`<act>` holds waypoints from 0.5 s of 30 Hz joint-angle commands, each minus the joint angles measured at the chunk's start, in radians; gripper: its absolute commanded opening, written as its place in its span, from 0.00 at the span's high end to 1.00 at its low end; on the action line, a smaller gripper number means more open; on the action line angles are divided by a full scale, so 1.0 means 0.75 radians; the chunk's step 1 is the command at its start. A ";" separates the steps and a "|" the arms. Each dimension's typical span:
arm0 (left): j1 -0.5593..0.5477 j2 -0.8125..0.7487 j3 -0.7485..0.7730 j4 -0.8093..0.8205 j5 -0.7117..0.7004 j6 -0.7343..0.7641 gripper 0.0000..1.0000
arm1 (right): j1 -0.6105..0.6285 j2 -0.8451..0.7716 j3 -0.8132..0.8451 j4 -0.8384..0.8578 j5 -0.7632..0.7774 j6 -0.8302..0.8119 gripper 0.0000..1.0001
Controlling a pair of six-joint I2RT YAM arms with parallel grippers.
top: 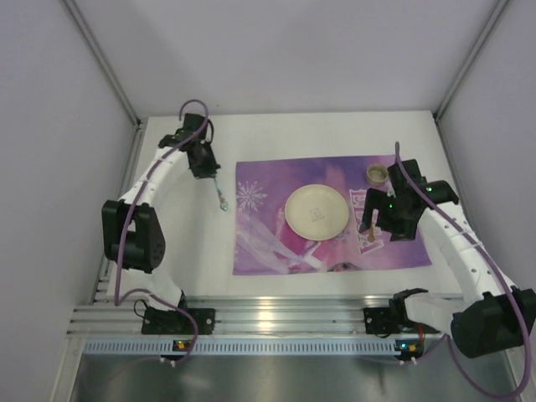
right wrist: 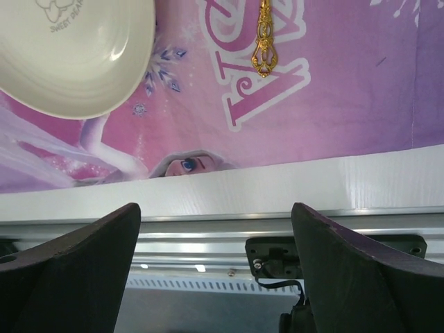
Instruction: Set the dinner table for one person
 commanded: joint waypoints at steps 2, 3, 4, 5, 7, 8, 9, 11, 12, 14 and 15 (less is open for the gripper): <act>-0.221 0.135 0.106 -0.016 0.141 0.020 1.00 | 0.014 -0.130 -0.024 -0.001 0.016 0.072 0.09; -0.290 0.160 0.135 -0.014 0.137 0.018 1.00 | 0.014 -0.148 -0.032 -0.009 0.014 0.079 0.09; -0.322 0.176 0.149 -0.016 0.131 0.018 1.00 | 0.014 -0.185 -0.042 -0.015 0.010 0.089 0.08; -0.350 0.223 0.161 -0.016 0.129 0.016 1.00 | 0.014 -0.203 -0.059 -0.024 0.010 0.091 0.08; -0.418 0.262 0.198 -0.014 0.121 0.010 1.00 | 0.014 -0.256 -0.075 -0.042 0.004 0.103 0.08; -0.436 0.303 0.219 -0.014 0.123 -0.003 1.00 | 0.014 -0.273 -0.089 -0.046 0.002 0.103 0.08; -0.467 0.322 0.229 -0.014 0.123 -0.011 1.00 | 0.014 -0.301 -0.096 -0.060 -0.001 0.107 0.08; -0.489 0.365 0.261 -0.010 0.080 -0.023 1.00 | 0.016 -0.326 -0.110 -0.085 -0.001 0.113 0.07; -0.512 0.403 0.272 -0.008 0.074 -0.023 1.00 | 0.014 -0.344 -0.114 -0.091 -0.001 0.115 0.07; -0.526 0.442 0.317 -0.020 0.062 -0.031 1.00 | 0.014 -0.361 -0.114 -0.111 -0.001 0.120 0.07; -0.536 0.473 0.331 -0.029 0.049 -0.037 1.00 | 0.016 -0.373 -0.114 -0.116 0.002 0.120 0.07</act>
